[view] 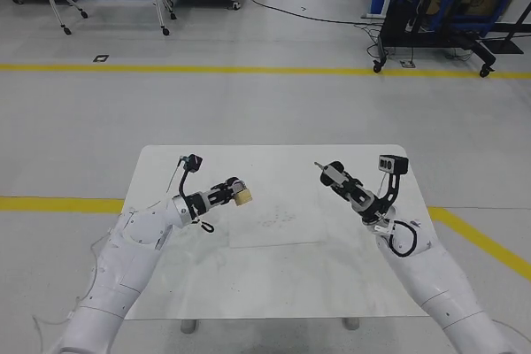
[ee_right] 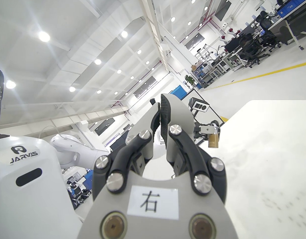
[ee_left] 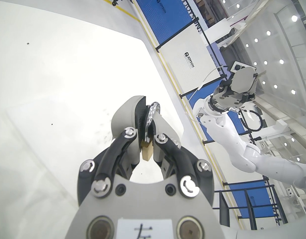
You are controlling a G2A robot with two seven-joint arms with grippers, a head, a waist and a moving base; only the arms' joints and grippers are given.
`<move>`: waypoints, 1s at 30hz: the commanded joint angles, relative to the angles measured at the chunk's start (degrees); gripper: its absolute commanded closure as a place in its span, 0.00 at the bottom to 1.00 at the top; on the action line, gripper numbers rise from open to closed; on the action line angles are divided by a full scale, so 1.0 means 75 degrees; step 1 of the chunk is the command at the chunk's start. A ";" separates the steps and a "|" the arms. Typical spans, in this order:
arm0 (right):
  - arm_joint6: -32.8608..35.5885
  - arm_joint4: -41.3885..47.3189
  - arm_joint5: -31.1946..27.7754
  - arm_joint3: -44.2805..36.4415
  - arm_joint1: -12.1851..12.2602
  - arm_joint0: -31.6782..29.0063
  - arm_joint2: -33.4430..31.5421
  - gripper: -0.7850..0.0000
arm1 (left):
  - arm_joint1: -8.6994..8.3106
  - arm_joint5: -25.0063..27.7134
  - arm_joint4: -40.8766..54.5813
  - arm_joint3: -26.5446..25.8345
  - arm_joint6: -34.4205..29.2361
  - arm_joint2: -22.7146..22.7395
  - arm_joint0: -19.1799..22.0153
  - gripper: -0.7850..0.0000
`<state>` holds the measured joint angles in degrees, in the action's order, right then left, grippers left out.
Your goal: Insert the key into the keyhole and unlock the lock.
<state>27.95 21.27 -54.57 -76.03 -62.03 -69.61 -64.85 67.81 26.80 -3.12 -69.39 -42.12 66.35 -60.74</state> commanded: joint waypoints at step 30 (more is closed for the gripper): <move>-0.1316 -0.0442 0.0433 0.0599 -0.0638 0.0752 0.1128 1.00 | 0.1116 -0.4901 0.6697 0.4106 -0.3538 -0.1832 0.2613 1.00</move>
<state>18.04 17.89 -51.28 -71.54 -66.83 -63.97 -56.40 76.18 -9.97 47.10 -38.60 -68.66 52.61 -41.16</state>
